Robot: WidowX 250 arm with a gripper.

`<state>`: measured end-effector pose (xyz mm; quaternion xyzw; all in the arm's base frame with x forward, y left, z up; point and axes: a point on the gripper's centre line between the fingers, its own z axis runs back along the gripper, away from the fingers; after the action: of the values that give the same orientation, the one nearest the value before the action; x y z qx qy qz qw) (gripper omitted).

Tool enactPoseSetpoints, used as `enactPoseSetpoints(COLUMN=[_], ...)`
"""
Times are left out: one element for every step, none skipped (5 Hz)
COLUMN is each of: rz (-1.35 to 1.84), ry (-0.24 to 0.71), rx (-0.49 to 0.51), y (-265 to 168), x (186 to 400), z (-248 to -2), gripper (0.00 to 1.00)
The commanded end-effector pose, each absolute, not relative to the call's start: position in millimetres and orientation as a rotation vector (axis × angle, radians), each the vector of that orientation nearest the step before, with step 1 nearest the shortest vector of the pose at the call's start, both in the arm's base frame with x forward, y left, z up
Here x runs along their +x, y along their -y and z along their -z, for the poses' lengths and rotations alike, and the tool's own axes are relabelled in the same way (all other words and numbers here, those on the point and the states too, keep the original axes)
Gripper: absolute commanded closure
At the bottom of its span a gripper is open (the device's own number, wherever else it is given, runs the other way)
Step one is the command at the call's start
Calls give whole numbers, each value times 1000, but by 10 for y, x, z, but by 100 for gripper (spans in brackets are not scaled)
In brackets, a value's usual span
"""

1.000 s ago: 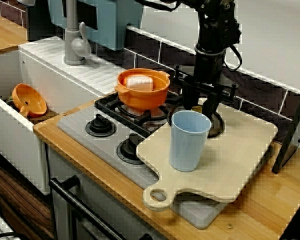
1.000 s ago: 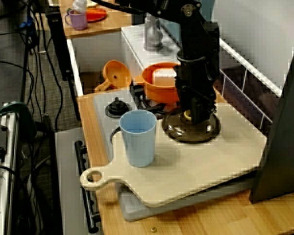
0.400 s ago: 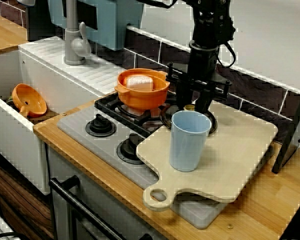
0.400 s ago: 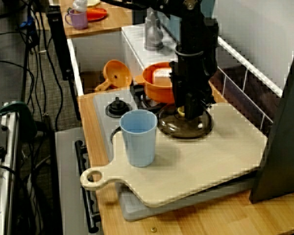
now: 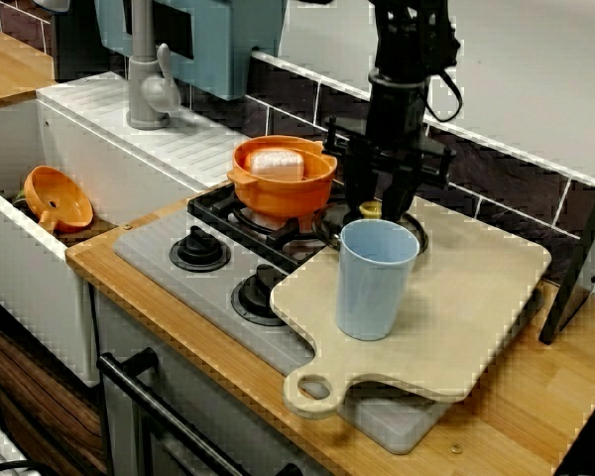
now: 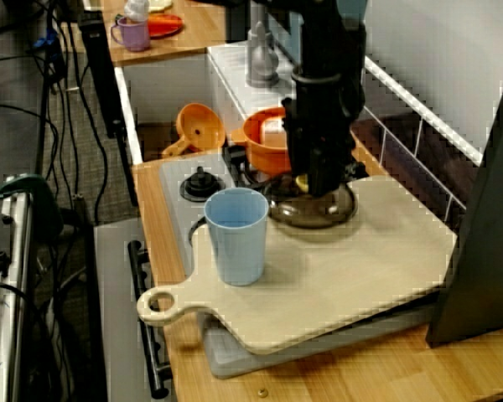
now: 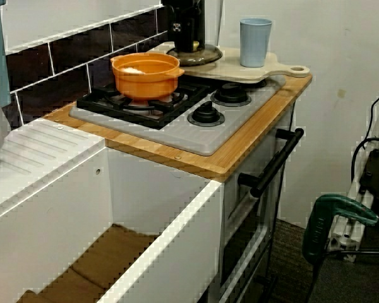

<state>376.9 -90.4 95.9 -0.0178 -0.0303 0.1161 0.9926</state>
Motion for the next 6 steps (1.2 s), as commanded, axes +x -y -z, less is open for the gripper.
enactPoseSetpoints(rz=[-233,-233,-236,-245,-255,-273], ry=[152,156,168,171,168,174], rx=[-90,-96,-98,-95,-92,-91], y=[870,845,796,728,637,524], x=[3727,3706,3689,3682,3653,3645], z=[-1425,-1489,-1576,-1637,-1657,-1697], gripper=[100,100,100,100,100,100])
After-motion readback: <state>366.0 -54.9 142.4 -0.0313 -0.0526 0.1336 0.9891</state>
